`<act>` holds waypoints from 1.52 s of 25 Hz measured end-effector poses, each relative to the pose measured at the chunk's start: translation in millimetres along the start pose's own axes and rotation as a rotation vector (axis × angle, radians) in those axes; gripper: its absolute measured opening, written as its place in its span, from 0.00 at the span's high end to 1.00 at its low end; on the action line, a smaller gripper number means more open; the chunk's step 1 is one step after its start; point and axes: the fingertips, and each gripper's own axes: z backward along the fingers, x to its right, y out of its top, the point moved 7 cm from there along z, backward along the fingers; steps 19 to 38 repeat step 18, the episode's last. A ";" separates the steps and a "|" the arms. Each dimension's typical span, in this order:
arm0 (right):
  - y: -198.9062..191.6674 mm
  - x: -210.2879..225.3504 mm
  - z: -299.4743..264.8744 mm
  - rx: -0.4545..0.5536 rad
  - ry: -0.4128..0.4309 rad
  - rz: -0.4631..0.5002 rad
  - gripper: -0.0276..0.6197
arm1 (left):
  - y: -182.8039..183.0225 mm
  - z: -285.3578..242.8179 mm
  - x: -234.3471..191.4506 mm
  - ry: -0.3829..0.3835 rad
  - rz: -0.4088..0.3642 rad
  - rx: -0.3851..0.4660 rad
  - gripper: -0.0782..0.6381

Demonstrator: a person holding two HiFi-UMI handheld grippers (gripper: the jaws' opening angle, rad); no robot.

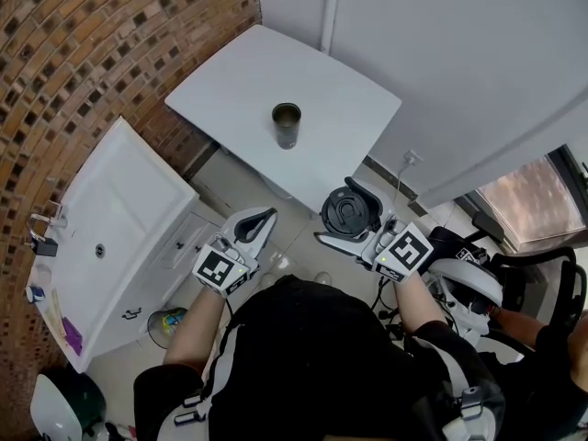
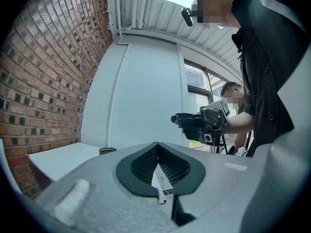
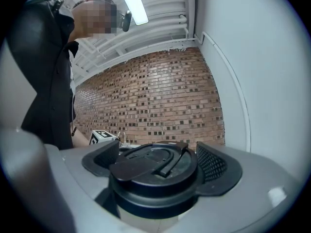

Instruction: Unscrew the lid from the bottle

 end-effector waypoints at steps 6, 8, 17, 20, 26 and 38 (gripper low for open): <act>5.4 0.1 0.6 0.011 0.024 0.025 0.19 | -4.0 -9.5 -2.3 -0.034 -0.021 -0.018 0.89; 6.3 0.8 0.7 0.011 0.023 0.030 0.19 | -4.7 -10.6 -3.5 -0.040 -0.028 -0.013 0.89; 13.9 9.8 6.9 0.047 0.003 0.004 0.19 | 0.5 -10.6 -9.5 -0.022 -0.057 0.002 0.89; 14.2 10.5 7.8 0.047 0.000 0.005 0.19 | 0.2 -10.5 -8.7 -0.020 -0.065 0.007 0.89; 14.2 10.5 7.8 0.047 0.000 0.005 0.19 | 0.2 -10.5 -8.7 -0.020 -0.065 0.007 0.89; 14.2 10.5 7.8 0.047 0.000 0.005 0.19 | 0.2 -10.5 -8.7 -0.020 -0.065 0.007 0.89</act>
